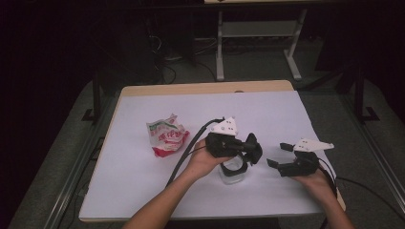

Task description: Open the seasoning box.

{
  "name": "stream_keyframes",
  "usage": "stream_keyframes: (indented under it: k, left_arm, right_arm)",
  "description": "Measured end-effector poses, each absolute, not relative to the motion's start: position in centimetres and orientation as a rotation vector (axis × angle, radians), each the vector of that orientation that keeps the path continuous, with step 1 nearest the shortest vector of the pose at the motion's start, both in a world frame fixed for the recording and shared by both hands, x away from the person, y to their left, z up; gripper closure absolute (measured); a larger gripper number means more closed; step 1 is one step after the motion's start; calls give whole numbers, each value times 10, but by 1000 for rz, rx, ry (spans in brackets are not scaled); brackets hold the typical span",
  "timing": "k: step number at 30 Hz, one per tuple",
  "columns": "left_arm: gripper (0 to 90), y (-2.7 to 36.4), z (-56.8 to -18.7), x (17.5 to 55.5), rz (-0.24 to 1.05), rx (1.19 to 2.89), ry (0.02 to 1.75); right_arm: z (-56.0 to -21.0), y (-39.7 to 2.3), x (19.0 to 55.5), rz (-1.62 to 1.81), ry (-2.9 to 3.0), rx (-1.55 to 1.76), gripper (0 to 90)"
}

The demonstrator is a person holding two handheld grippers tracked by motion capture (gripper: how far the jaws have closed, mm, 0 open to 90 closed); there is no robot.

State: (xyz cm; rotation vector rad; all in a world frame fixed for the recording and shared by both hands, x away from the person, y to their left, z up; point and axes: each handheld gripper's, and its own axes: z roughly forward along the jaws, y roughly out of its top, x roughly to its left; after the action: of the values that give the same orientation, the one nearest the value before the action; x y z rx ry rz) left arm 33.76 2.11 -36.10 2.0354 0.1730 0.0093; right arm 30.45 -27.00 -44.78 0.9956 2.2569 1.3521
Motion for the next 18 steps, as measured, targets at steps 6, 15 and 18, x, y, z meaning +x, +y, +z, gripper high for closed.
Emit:
stream_keyframes:
  k: [6,15,18]
  left_arm:
    - [900,18,-363,339,5,2041,177]
    - [900,13,-367,339,-3,2052,178]
    - [900,14,-366,338,0,2054,177]
  right_arm:
    - [-448,-270,305,1352,2256,998,136]
    - [-447,-271,304,1355,2252,1002,136]
    - [-447,-271,304,1356,2251,999,136]
